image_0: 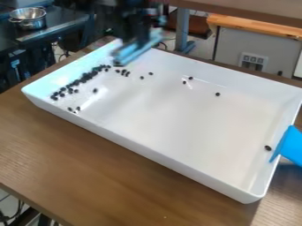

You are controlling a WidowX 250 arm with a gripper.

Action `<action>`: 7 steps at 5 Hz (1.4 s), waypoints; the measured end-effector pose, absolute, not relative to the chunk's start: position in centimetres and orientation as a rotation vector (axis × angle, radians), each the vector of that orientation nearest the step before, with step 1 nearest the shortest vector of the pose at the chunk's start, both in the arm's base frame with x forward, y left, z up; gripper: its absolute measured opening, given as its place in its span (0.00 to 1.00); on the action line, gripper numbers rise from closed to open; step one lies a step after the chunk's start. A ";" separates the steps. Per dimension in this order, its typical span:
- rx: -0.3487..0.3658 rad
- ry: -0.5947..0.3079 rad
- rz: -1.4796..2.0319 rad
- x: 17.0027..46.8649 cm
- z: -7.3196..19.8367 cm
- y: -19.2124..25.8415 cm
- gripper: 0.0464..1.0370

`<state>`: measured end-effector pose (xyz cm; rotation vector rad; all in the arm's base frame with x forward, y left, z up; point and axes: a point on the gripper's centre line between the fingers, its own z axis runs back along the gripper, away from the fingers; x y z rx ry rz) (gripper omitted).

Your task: Sweep into pile

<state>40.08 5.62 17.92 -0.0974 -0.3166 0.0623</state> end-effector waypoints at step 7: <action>0.093 -0.312 -0.025 44.5 10.0 -6.6 0.30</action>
